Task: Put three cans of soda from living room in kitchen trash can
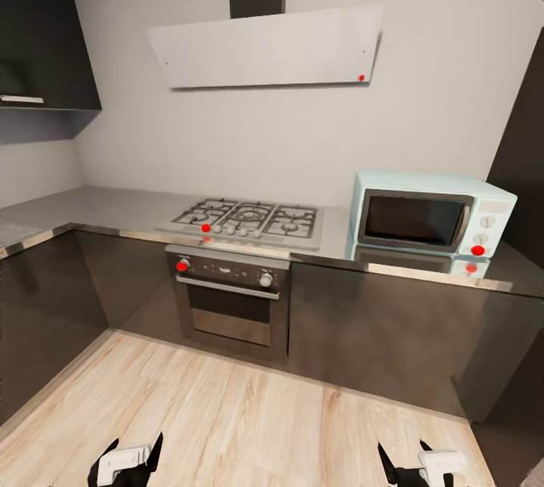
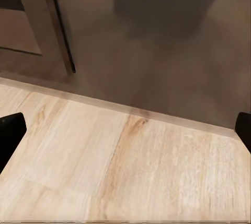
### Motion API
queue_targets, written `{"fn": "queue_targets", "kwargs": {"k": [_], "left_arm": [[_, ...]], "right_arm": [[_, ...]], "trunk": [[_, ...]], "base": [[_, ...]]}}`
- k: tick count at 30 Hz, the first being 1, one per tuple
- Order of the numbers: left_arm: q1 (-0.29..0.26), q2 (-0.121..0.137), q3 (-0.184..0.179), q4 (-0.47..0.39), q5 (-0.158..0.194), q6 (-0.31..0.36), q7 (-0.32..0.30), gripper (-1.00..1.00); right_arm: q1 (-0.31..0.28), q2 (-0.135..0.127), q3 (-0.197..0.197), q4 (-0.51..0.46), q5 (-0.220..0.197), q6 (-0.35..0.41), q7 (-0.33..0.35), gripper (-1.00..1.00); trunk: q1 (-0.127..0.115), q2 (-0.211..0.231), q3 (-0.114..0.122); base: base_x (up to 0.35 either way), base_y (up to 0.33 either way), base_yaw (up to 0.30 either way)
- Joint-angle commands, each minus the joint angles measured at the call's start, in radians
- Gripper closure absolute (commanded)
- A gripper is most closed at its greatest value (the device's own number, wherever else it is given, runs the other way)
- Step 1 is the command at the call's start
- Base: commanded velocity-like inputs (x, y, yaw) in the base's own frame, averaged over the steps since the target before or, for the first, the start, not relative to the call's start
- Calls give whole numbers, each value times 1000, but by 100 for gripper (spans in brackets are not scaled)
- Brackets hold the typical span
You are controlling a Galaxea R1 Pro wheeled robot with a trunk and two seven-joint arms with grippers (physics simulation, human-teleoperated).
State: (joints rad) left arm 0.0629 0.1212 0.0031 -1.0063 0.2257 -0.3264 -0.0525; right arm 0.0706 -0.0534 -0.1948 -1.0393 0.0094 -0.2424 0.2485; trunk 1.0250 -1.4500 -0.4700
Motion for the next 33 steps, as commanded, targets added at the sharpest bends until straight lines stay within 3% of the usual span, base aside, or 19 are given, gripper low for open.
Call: {"fn": "queue_targets", "kwargs": {"k": [1, 10, 26, 33], "left_arm": [[0, 0, 0, 0, 0, 0, 0, -100], [0, 0, 0, 0, 0, 0, 0, -100], [0, 0, 0, 1, 0, 1, 0, -100], [0, 0, 0, 2, -1, 1, 0, -100]], "right_arm": [[0, 0, 0, 0, 0, 0, 0, -100], [0, 0, 1, 7, 1, 0, 0, -100], [0, 1, 4, 11, 1, 0, 0, -100], [0, 1, 6, 11, 1, 0, 1, -100]], "trunk": [[0, 0, 0], [0, 0, 0], [0, 0, 0], [0, 0, 0]], "base": [[-213, 0, 0], [-247, 0, 0], [-47, 0, 0], [-215, 0, 0]]}}
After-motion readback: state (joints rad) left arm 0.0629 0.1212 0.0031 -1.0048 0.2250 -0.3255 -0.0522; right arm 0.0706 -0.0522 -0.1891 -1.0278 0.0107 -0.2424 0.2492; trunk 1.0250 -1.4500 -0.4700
